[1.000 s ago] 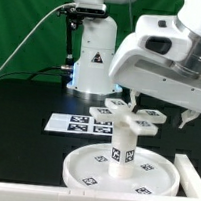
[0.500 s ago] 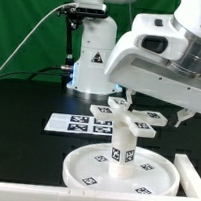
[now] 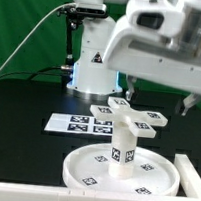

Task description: Assemble round table

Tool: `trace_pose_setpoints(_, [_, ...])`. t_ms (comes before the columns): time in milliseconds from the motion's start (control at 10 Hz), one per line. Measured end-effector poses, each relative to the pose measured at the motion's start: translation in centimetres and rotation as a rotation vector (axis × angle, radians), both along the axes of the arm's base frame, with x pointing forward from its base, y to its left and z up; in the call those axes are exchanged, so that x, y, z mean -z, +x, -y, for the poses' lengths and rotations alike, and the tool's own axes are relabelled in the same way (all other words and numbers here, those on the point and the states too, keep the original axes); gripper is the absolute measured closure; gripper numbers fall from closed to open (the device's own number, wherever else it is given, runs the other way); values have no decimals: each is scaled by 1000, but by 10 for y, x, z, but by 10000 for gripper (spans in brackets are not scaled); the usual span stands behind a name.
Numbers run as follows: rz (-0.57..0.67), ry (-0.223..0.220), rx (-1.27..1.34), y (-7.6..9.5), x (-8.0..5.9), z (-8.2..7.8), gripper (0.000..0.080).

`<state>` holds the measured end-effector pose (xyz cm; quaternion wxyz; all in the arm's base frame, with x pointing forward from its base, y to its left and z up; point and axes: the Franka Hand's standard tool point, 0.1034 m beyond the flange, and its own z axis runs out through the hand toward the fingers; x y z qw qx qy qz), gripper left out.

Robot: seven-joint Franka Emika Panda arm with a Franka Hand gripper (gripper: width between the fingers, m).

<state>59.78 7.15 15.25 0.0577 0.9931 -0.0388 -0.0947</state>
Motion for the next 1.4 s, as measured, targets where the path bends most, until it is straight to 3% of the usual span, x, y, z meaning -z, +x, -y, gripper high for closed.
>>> trace_pose_setpoints(200, [70, 23, 9, -1, -9, 2, 151])
trace_pose_setpoints(700, [81, 35, -31, -3, -4, 1, 151])
trace_pose_setpoints(1000, [176, 106, -310, 6, 12, 10, 151])
trace_pose_setpoints(1400, [179, 116, -609, 7, 16, 14, 151])
